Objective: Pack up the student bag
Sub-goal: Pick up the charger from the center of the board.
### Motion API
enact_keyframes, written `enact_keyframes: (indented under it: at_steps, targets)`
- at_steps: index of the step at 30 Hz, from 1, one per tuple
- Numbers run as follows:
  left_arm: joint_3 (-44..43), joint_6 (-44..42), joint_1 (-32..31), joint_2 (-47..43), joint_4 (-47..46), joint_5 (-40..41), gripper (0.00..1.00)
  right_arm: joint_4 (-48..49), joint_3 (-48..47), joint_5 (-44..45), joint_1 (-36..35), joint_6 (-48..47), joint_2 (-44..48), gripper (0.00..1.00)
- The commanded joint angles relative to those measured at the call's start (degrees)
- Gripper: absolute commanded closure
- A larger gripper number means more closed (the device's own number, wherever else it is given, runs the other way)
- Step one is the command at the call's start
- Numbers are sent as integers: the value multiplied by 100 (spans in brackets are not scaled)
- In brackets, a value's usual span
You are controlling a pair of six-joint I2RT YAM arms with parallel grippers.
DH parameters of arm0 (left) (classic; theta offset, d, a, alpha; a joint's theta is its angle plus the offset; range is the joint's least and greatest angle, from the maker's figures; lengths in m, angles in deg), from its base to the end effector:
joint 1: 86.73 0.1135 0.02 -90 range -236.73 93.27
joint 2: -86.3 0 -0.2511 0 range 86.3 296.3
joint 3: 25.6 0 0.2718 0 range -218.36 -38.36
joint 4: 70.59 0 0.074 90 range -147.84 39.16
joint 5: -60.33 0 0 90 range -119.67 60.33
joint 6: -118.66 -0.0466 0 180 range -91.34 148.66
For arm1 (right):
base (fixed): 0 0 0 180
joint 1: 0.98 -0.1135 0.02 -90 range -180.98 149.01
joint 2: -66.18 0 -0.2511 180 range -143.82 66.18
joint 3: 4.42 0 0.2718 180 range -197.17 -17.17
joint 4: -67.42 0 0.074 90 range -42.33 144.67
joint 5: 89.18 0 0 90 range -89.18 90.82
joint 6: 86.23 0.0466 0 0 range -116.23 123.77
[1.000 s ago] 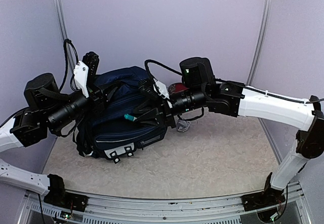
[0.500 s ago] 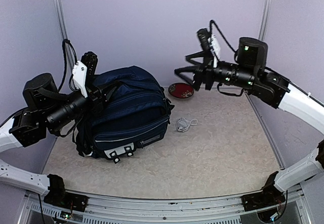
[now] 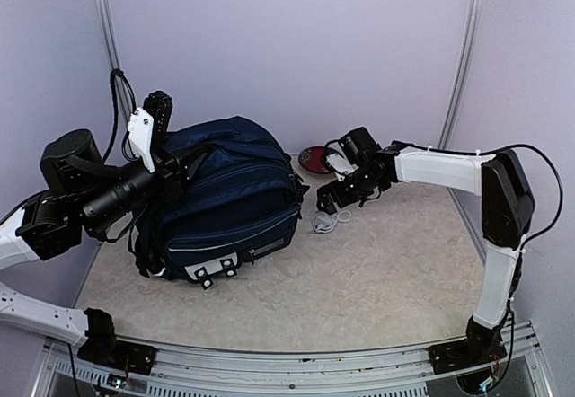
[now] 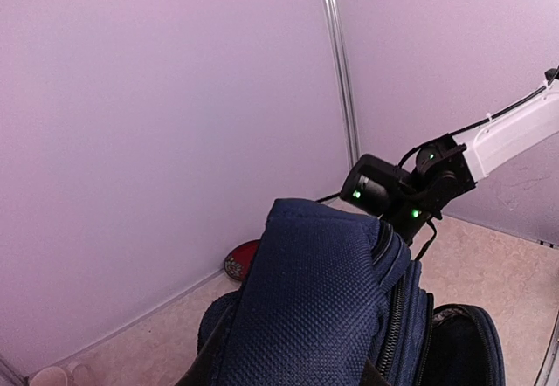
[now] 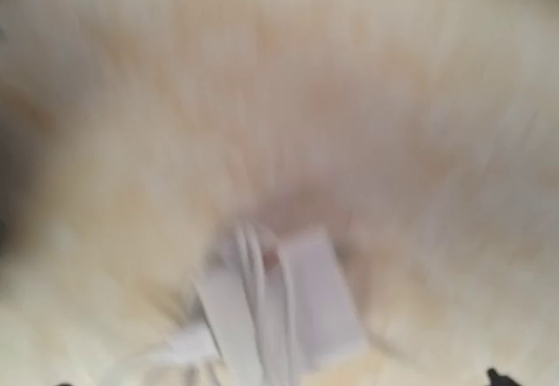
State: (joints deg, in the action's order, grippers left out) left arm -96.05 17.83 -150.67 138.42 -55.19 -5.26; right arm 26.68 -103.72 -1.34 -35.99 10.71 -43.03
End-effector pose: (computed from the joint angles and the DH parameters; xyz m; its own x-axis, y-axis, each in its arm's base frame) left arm 0.1228 -0.2072 0.4031 0.1417 0.0997 -0.9849 0.6212 0.7657 0.1669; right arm 0.3650 0.2578 0.2106 -0.7004 -0.3432 -0.6259 -0.5120 0.8525 0.1055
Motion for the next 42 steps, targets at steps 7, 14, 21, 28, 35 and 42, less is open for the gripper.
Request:
enact_keyframes:
  at_steps: [7,14,21,28,35,42]
  targets:
    - [-154,178,63,-136,-571,54,100,-807,-992,-244,20,-1026,-949,17]
    - [-197,174,58,-140,-548,55,100,-1088,-1541,-31,46,-1331,-1509,19]
    - [-207,158,67,-149,-522,62,100,-1276,-1875,-34,89,-1448,-1952,18]
    - [-211,151,83,-149,-499,73,100,-1339,-1706,-5,90,-1462,-2120,31]
    - [-234,156,86,-167,-494,62,100,-1321,-1673,-53,90,-1496,-2099,54]
    - [-236,135,86,-150,-507,65,100,-1136,-1384,-189,90,-1434,-1579,71]
